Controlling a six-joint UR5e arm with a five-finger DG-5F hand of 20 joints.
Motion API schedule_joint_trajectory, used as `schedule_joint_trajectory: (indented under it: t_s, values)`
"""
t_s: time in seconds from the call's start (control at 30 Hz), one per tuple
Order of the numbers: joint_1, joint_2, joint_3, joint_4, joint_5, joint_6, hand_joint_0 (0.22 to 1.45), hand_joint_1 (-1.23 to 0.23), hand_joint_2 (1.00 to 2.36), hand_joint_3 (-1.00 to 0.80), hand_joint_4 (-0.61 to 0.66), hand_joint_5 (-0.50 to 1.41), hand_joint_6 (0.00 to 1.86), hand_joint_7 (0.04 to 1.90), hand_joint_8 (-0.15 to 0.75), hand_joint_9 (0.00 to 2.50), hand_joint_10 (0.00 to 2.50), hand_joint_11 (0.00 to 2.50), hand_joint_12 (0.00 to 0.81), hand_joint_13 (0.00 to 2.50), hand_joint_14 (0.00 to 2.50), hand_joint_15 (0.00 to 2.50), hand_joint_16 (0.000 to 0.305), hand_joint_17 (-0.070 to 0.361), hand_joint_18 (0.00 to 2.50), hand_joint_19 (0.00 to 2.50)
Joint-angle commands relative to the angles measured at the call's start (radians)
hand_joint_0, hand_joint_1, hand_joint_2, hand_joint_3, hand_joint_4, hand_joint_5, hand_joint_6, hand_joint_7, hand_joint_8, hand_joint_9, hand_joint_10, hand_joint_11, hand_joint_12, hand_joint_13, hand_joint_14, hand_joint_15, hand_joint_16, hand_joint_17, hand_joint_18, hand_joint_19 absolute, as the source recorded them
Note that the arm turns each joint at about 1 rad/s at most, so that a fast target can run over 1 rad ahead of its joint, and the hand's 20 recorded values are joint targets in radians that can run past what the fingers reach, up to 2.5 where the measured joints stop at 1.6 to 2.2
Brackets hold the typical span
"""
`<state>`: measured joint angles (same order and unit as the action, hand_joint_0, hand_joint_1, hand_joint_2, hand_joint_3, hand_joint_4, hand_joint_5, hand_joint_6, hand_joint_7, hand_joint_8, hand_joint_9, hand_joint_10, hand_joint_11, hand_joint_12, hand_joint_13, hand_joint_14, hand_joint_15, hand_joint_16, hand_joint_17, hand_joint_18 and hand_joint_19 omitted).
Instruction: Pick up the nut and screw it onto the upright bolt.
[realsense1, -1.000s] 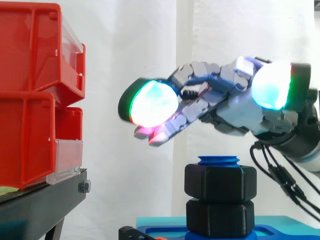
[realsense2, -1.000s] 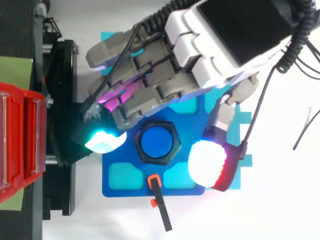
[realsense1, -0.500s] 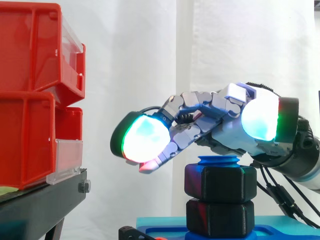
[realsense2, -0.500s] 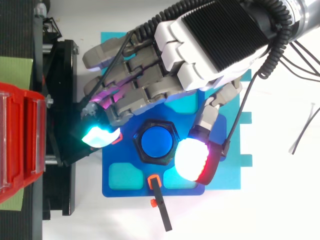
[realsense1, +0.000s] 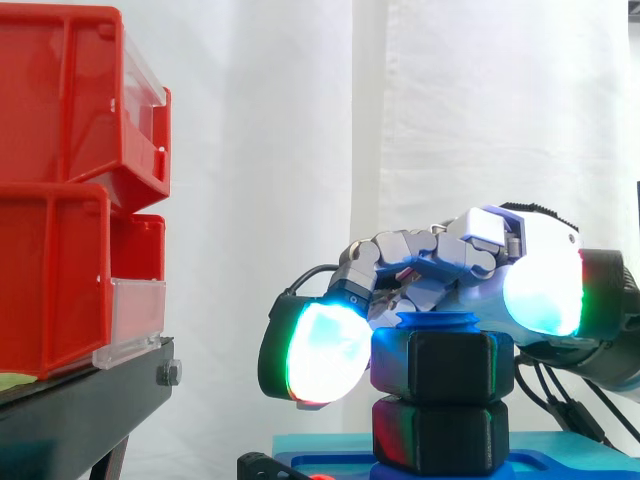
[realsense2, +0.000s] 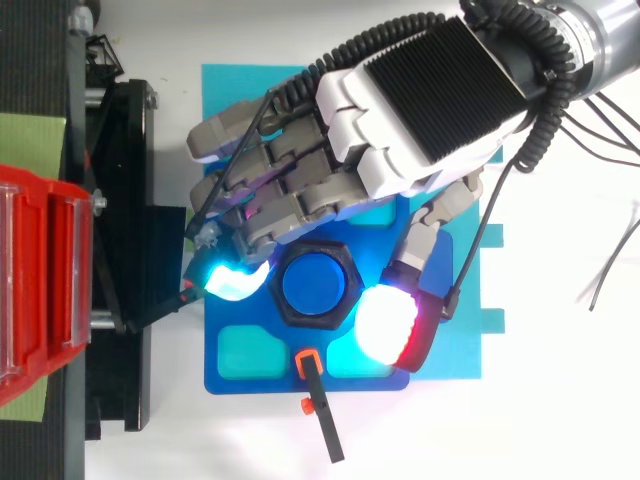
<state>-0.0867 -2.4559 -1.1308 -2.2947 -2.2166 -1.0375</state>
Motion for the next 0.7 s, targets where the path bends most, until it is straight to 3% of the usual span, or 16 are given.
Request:
schedule_joint_trajectory:
  t_s: [0.0, 0.37, 0.67]
  values:
    - [0.002, 0.0, -0.001, 0.001, 0.0, 0.0, 0.48, -0.17, 1.0, -0.5, 0.25, -0.1, 0.5, 0.98, 0.284, 0.79, 0.0, 0.0, 0.297, 0.64, 0.0, 0.0, 0.028, 0.064, 0.34, 0.0]
    - [0.004, 0.0, -0.001, 0.007, 0.0, 0.005, 0.49, -0.18, 1.0, -0.5, 0.21, -0.08, 0.5, 1.21, 0.295, 0.83, 0.0, 0.0, 0.288, 0.67, 0.0, 0.0, 0.027, 0.061, 0.38, 0.0]
    - [-0.007, 0.0, 0.0, 0.034, -0.011, 0.02, 0.5, -0.19, 1.0, -0.5, 0.19, -0.06, 0.5, 1.4, 0.299, 0.86, 0.0, 0.0, 0.284, 0.7, 0.0, 0.0, 0.026, 0.059, 0.42, 0.0]
